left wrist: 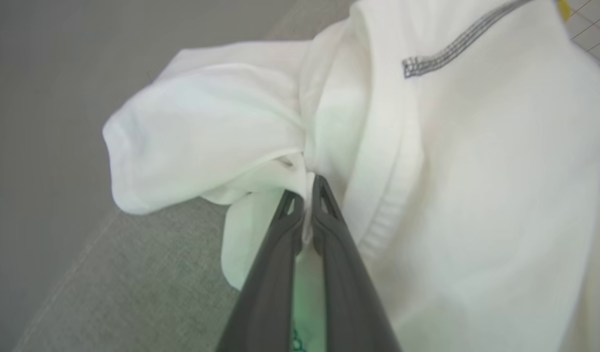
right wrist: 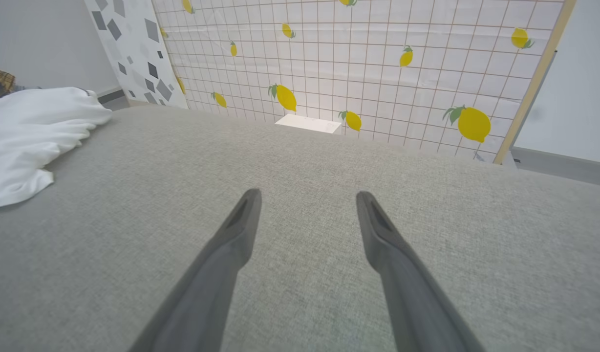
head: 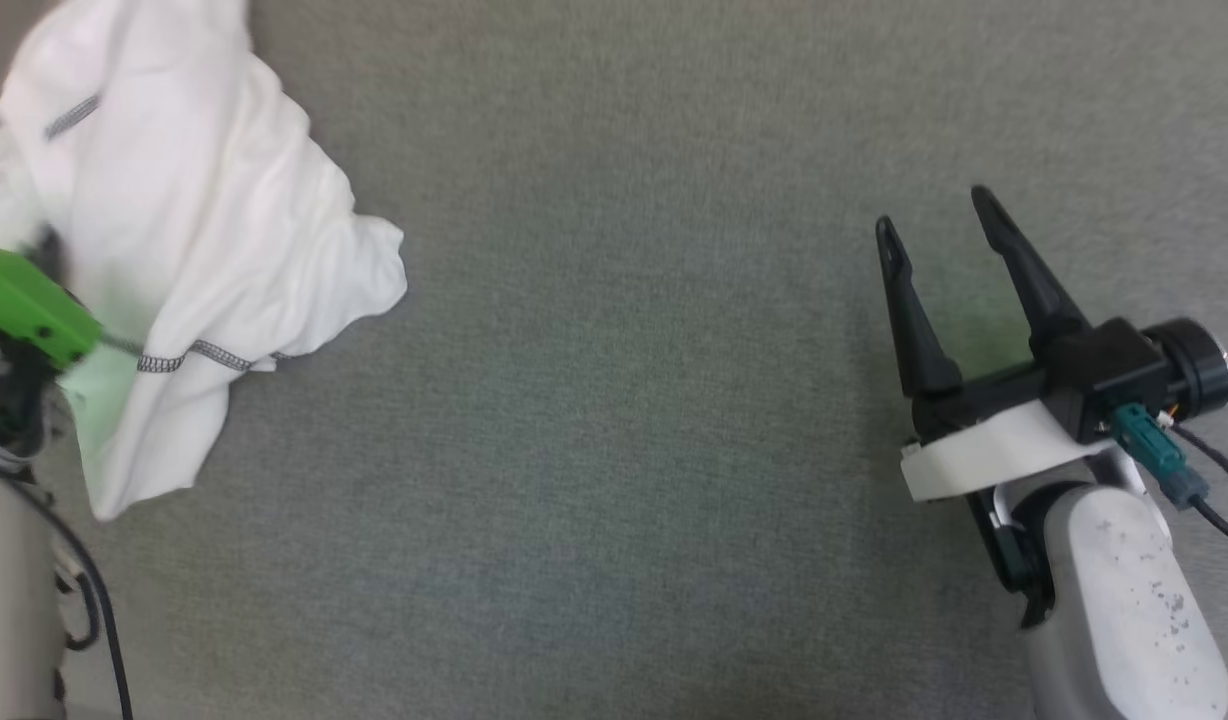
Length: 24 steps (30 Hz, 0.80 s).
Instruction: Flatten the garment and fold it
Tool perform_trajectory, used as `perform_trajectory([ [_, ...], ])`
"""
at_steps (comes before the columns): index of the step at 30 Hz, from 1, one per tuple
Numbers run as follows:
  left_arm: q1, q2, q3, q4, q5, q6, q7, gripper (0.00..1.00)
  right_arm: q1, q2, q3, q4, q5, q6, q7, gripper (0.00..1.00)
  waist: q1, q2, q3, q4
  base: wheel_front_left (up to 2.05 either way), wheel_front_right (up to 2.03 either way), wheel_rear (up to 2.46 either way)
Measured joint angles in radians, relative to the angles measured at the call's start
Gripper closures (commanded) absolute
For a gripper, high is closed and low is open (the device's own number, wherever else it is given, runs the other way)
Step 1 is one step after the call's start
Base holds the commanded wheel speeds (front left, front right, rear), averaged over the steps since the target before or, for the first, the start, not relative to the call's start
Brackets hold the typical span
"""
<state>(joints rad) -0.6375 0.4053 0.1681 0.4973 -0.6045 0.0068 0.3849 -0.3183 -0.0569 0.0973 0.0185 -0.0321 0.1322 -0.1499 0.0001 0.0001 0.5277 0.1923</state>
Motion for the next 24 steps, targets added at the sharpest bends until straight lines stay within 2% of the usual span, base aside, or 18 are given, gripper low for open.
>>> perform_trajectory([
  [2,-0.004,0.01,0.015,-0.031,0.023,-0.015,-0.133,1.0,0.016,0.002,-0.009,0.017,0.009,0.0,-0.011,0.0,0.0,0.0,-0.038,-0.001,0.0,0.0,0.0],
  [5,-0.01,0.041,0.003,-0.078,0.087,-0.026,-0.258,1.0,0.048,0.004,-0.023,0.042,0.031,0.0,-0.021,0.0,0.0,0.0,-0.098,-0.005,0.0,0.0,0.0],
  [10,-0.046,0.067,-0.043,-0.167,0.167,-0.033,-0.376,1.0,0.098,0.005,-0.037,0.065,0.077,0.0,-0.036,0.0,-0.0001,0.0,-0.2,-0.02,0.0,0.0,0.0],
  [14,-0.089,0.055,-0.105,-0.248,0.218,-0.032,-0.406,1.0,0.143,0.006,-0.058,0.074,0.099,0.0,-0.042,0.0,-0.0001,0.0,-0.283,-0.042,0.0,0.0,0.0],
  [18,-0.149,0.018,-0.18,-0.293,0.242,-0.041,-0.4,1.0,0.184,0.006,-0.078,0.074,0.111,0.0,-0.043,0.0,-0.0001,0.0,-0.355,-0.073,0.0,0.0,0.0],
  [24,-0.262,-0.085,-0.297,-0.317,0.251,-0.067,-0.374,1.0,0.221,0.006,-0.091,0.069,0.122,0.0,-0.034,0.0,-0.0001,0.0,-0.421,-0.146,0.0,0.0,0.0],
])
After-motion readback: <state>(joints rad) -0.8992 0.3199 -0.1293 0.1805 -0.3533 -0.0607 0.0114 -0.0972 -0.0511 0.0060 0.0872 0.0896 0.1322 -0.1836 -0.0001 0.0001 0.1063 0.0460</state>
